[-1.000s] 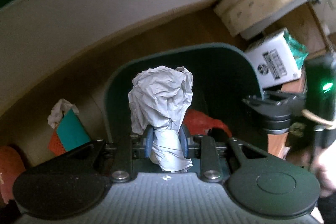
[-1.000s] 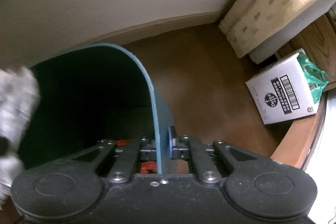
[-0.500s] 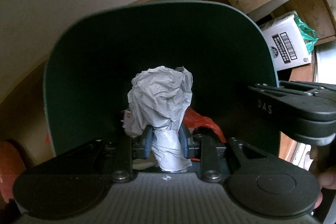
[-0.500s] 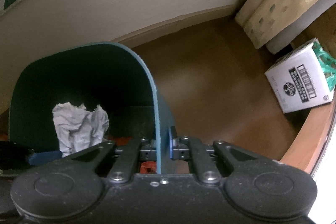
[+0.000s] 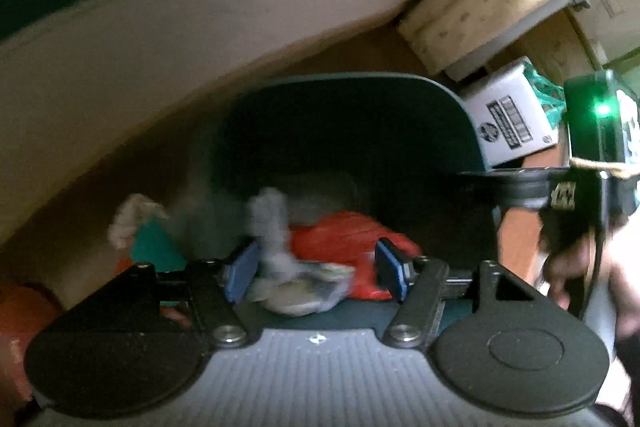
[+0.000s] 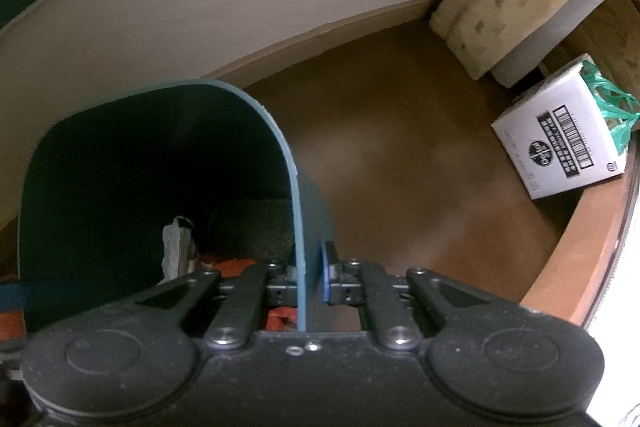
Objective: Collect trash
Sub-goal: 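Carry the tissue into the green bin and open the left tool, then return the left tool to the pile and grasp the teal paper sheet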
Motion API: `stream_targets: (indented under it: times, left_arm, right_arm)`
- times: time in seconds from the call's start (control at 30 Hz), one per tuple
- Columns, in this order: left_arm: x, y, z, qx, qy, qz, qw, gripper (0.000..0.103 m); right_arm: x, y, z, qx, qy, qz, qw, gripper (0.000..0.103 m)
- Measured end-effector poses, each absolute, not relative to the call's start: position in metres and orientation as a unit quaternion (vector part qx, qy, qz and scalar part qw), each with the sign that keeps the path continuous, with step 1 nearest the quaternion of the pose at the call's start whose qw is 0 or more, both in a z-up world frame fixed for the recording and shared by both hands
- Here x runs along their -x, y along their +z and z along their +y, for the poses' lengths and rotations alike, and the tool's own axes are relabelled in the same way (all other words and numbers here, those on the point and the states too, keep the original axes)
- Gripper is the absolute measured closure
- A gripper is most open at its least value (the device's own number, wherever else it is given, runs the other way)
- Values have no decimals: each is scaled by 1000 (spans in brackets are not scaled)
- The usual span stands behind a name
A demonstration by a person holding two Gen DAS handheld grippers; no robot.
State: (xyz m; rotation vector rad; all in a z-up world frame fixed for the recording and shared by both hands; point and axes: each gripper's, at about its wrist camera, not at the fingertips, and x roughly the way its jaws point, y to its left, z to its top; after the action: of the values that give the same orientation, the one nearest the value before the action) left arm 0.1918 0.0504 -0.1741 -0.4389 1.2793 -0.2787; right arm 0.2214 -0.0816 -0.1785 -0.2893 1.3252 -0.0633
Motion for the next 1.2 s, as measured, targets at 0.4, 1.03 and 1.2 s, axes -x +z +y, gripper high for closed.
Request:
stream_targets:
  times: [0.4, 1.03, 1.2]
  left_arm:
    - [-169, -298, 142, 222, 13, 667, 712, 39]
    - [-228, -463, 96, 100, 24, 706, 700, 70]
    - [-226, -450, 103, 131, 25, 691, 711, 93]
  right_arm:
    - [-246, -171, -134, 166, -64, 603, 777, 96]
    - [-266, -175, -169, 179, -58, 616, 765, 96]
    - [-265, -180, -168, 183, -52, 617, 764, 95]
